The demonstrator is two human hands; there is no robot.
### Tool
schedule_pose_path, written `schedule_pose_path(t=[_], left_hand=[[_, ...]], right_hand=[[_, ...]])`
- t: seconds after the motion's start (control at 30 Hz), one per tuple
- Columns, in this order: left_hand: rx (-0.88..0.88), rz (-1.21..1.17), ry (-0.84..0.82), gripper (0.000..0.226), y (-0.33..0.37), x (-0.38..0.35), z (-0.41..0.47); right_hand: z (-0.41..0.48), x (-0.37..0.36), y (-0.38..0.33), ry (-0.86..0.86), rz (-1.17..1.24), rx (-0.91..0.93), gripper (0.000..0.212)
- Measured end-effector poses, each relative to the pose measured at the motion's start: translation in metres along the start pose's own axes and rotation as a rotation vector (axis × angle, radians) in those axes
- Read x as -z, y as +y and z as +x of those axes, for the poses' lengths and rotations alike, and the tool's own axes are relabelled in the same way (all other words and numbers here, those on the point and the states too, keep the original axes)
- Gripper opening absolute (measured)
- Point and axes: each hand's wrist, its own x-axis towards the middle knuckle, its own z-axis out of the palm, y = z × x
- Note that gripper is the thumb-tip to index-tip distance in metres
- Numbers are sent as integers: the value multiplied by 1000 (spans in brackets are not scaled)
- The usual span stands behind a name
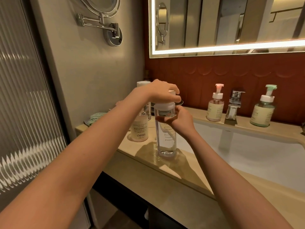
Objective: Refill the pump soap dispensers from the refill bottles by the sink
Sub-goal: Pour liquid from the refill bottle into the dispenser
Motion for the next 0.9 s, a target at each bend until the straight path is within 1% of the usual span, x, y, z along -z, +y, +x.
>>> schedule_pose_path(t=[0.07,0.17,0.23,0.33,0.43,0.47,0.53,0.6,0.67,0.7,0.77,0.9], left_hand=[[39,88,29,48,-2,3,3],[127,177,-80,64,-4,10,4],[160,180,-120,62,-5,11,3],[207,49,-177,55,-13,15,-3],[185,-119,-233,62,-23,24,-9],[157,-142,-222,61,-25,26,-11],[123,-141,-168,51,-30,26,-10],[147,-67,-105,42,-35,22,-8],[223,13,-10,49,-42,16,-4],[256,-5,39,51,-44,14,-4],[261,-166,110,48,-45,13,-7],[234,-604,176,40,-62,14,-29]], right_hand=[[0,-5,-1,3,0,12,68],[-1,-15,-5,15,-41,35,71],[0,-19,-8,27,-70,52,70],[0,-23,-10,32,-67,57,71],[0,-22,-10,36,-60,54,70],[0,-22,-10,36,-58,55,71],[0,-21,-10,33,-50,58,72],[-1,-21,-11,35,-39,61,70],[-1,-22,-11,46,-36,59,68],[-1,-22,-10,56,-34,54,68],[1,-21,-9,87,-26,34,70],[3,-17,-4,145,-22,24,73]])
